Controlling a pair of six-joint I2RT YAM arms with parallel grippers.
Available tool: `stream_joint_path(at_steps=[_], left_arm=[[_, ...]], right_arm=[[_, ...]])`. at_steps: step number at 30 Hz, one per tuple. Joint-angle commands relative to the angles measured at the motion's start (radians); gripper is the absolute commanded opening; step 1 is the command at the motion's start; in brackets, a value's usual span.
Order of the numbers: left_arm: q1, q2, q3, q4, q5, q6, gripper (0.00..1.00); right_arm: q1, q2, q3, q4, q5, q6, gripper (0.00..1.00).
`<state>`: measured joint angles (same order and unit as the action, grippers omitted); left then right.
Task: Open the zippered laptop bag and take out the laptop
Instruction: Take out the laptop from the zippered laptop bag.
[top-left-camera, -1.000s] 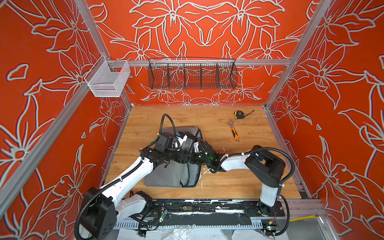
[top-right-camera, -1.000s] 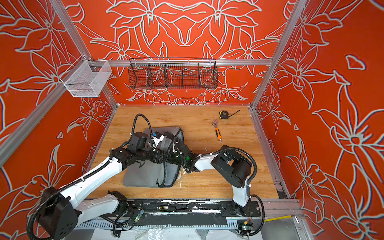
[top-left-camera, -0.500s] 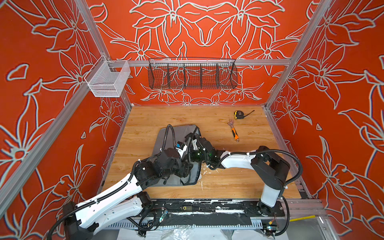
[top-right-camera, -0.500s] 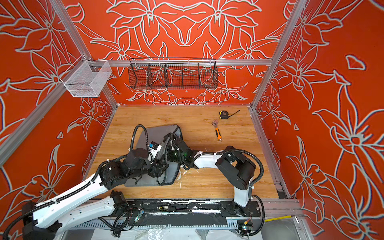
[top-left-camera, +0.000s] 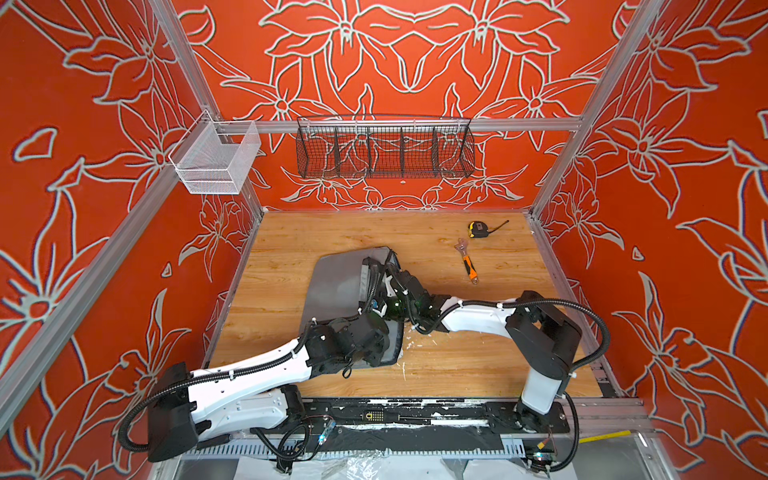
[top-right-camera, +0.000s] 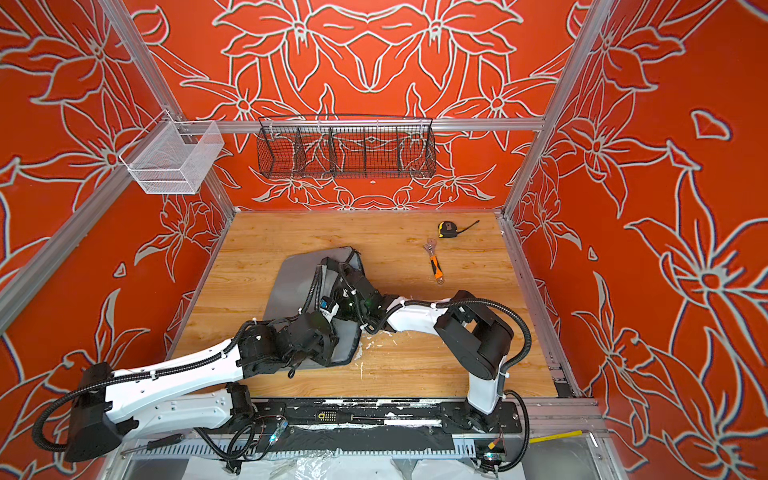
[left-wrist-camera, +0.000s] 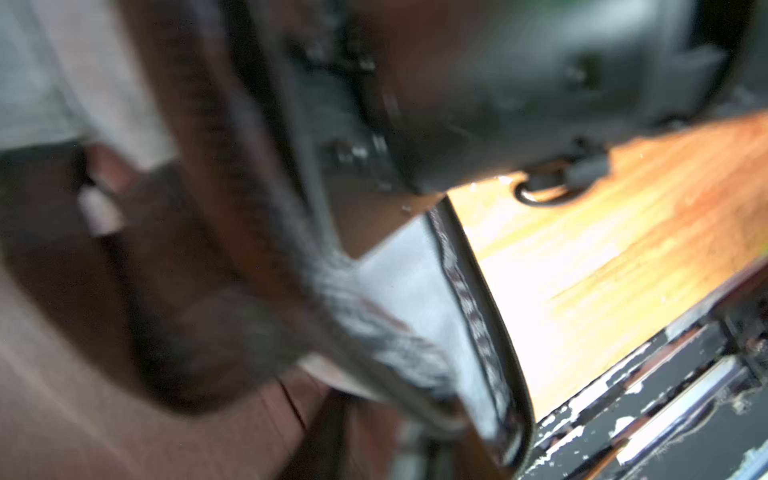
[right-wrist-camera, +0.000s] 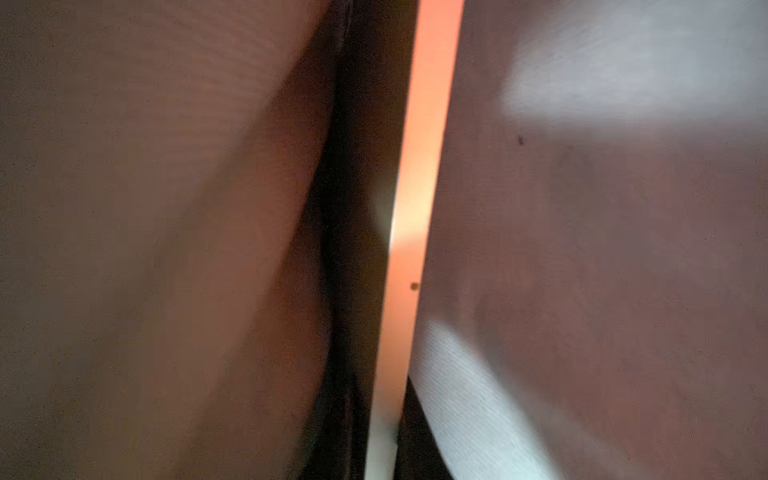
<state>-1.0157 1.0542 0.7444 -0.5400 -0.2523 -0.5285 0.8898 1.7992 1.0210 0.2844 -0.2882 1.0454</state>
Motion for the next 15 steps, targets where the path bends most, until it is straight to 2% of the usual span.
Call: stream_joint_path(at_steps=[1, 2, 3, 6, 9, 15], left_arm=[[0.0, 0.027, -0.005, -0.022, -0.073, 0.022, 0.07], [0.001, 0.034, -0.005, -0.019, -0.086, 0.034, 0.01], [0.001, 0.038, -0.002, -0.02, -0.098, 0.042, 0.0], [0.022, 0.061, 0.004, -0.011, -0.111, 0.073, 0.0], [0.081, 0.094, 0.019, -0.009, -0.075, 0.107, 0.0], [0.167, 0.146, 0.07, -0.039, -0.035, 0.213, 0.0]], right_arm=[[-0.031, -0.052, -0.009, -0.096, 0.105, -0.136, 0.0], [-0.047, -0.056, -0.013, -0.094, 0.092, -0.145, 0.0], [-0.061, -0.058, -0.013, -0.098, 0.076, -0.153, 0.0], [-0.111, -0.051, 0.003, -0.116, -0.006, -0.179, 0.0], [-0.144, -0.043, 0.019, -0.137, -0.081, -0.203, 0.0], [-0.188, -0.058, 0.028, -0.199, -0.155, -0.248, 0.0]])
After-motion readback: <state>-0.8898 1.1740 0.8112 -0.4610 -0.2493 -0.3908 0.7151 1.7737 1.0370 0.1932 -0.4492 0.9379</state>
